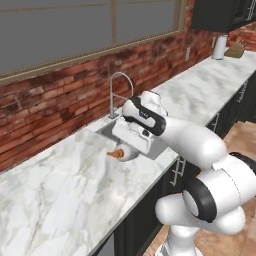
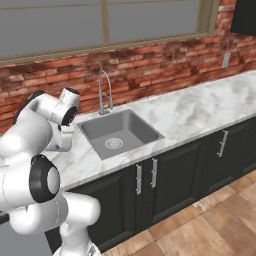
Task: Restock the sink supplies by placing the sponge and soap dispenser on the counter and next to the sink. Make sure the soap dispenser is upright.
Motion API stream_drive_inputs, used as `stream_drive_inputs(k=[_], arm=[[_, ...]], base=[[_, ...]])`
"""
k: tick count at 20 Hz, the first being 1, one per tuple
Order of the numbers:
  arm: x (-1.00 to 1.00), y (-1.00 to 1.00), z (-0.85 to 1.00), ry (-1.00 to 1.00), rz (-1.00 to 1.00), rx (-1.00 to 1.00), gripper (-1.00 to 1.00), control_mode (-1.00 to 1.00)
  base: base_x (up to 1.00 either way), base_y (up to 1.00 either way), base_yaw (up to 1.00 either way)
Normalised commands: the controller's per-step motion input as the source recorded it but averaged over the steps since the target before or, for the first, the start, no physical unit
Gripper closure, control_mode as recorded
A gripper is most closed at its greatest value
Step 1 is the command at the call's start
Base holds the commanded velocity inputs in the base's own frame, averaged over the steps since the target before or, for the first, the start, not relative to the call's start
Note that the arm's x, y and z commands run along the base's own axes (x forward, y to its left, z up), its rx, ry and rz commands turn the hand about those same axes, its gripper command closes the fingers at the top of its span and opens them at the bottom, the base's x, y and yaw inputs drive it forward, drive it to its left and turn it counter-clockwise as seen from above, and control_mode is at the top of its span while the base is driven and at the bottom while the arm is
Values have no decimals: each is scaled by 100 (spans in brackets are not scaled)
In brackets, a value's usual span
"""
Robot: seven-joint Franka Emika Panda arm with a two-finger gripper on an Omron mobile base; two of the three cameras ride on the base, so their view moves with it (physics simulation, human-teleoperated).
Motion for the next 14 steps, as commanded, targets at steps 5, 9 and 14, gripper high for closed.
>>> stream_drive_inputs(k=[5, 9, 14], arm=[[-3, 0, -3, 14, -17, 33, 100, -100], [7, 7, -3, 4, -21, 18, 100, -100], [25, 1, -8, 7, -17, 15, 100, -100]], base=[[0, 0, 0], [0, 0, 0], [0, 0, 0]])
